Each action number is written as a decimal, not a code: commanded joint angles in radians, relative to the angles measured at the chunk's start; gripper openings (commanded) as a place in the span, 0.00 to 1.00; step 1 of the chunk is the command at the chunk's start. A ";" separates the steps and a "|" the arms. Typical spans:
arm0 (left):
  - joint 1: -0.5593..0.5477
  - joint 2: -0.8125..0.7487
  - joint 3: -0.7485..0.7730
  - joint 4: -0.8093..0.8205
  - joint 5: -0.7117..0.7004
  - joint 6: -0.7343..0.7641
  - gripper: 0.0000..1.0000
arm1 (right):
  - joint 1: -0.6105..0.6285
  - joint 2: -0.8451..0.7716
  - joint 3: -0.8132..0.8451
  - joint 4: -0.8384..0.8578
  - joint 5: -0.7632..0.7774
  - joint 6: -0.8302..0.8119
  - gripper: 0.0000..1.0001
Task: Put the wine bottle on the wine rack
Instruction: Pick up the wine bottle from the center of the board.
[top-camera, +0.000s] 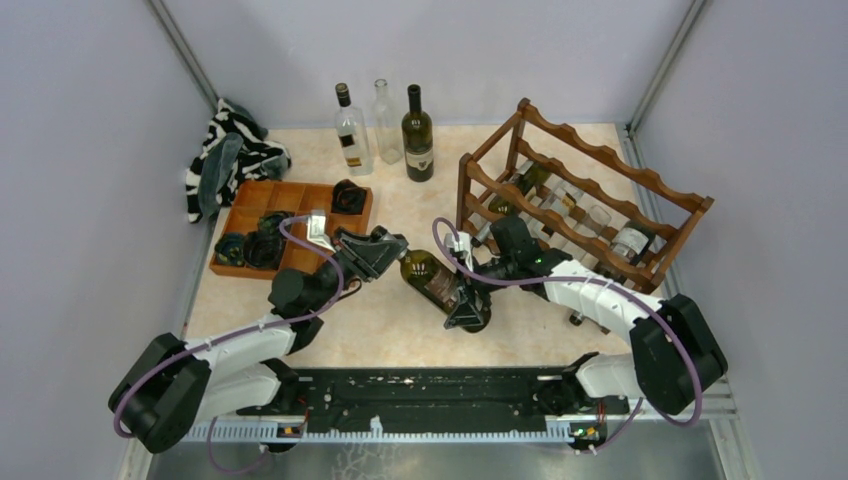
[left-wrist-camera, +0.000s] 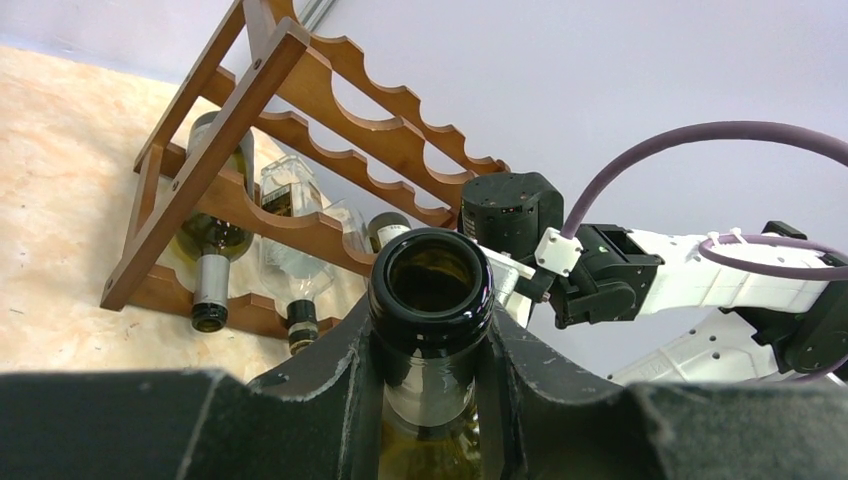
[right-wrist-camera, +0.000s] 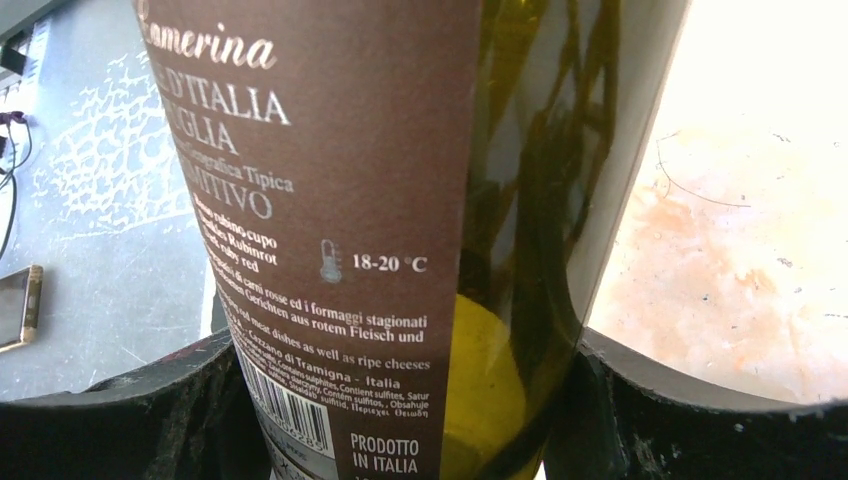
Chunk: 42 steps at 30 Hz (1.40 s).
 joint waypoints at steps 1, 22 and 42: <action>0.002 -0.026 0.012 0.085 -0.040 -0.040 0.18 | 0.006 -0.023 0.052 -0.003 0.006 -0.042 0.03; 0.006 -0.518 0.286 -1.184 -0.131 0.474 0.99 | -0.009 -0.072 0.147 -0.262 0.129 -0.322 0.00; 0.081 -0.166 0.488 -1.395 0.467 0.287 0.95 | 0.136 -0.131 0.201 -0.549 0.502 -0.839 0.00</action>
